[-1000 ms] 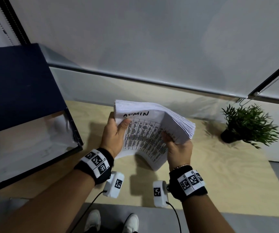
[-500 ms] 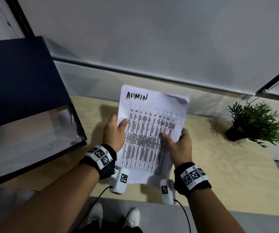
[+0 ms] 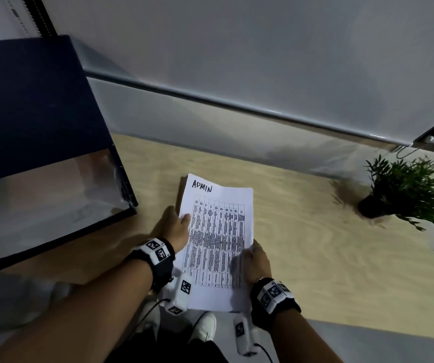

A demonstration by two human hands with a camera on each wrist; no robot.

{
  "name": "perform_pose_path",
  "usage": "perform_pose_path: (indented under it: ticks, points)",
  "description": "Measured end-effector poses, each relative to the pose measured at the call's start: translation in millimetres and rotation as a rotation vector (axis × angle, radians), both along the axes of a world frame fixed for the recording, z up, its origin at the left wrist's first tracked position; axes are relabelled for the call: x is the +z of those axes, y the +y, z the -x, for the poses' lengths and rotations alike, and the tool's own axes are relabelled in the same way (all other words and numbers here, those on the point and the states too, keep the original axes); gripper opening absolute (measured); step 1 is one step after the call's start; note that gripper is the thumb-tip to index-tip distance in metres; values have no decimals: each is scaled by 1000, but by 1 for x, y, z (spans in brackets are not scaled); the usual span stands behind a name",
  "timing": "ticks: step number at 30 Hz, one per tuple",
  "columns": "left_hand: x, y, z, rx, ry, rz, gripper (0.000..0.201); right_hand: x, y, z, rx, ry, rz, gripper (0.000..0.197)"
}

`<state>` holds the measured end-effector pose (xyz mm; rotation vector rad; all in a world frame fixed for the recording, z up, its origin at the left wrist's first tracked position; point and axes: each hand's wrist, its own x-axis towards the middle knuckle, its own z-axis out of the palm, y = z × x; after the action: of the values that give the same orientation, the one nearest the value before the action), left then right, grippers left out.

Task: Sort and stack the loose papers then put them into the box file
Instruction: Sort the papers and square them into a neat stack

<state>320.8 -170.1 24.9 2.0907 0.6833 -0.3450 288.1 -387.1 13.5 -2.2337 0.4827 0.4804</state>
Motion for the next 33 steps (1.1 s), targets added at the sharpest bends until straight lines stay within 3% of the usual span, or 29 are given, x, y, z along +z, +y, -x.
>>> perform_pose_path:
  ticks: [4, 6, 8, 10, 11, 13, 15, 19, 22, 25, 30, 33]
  points:
    - [0, 9, 0, -33, 117, -102, 44, -8, 3, -6, -30, -12, -35, 5]
    - [10, 4, -2, -34, 69, -128, 40, -1, 6, -11, -26, -71, -84, 13]
    - [27, -2, -7, 56, -122, -23, 42, 16, 6, -22, -30, -195, -89, 23]
    - [49, -9, -11, 117, -361, 213, 42, 43, 5, -34, -77, -359, -126, 19]
    - [60, -11, -13, 140, -480, 293, 33, 62, 5, -39, -99, -441, -153, 15]
    - [78, -12, -15, 152, -662, 322, 21, 88, 5, -46, -124, -574, -190, 12]
    - [83, -10, -16, 125, -740, 299, 21, 94, 6, -46, -129, -635, -223, 13]
    - [52, -11, -4, 46, -630, 284, 30, 60, 9, -29, -145, -461, -165, 23]
    - [43, -8, -1, 9, -640, 257, 44, 48, 9, -28, -158, -372, -152, 26]
    - [43, -5, -3, 19, -640, 303, 23, 54, 4, -28, -166, -451, -160, 19]
    - [35, -9, 6, -5, -619, 311, 33, 37, 8, -15, -124, -375, -107, 25]
    - [47, -2, -2, 34, -587, 262, 24, 44, 4, -23, -126, -394, -108, 26]
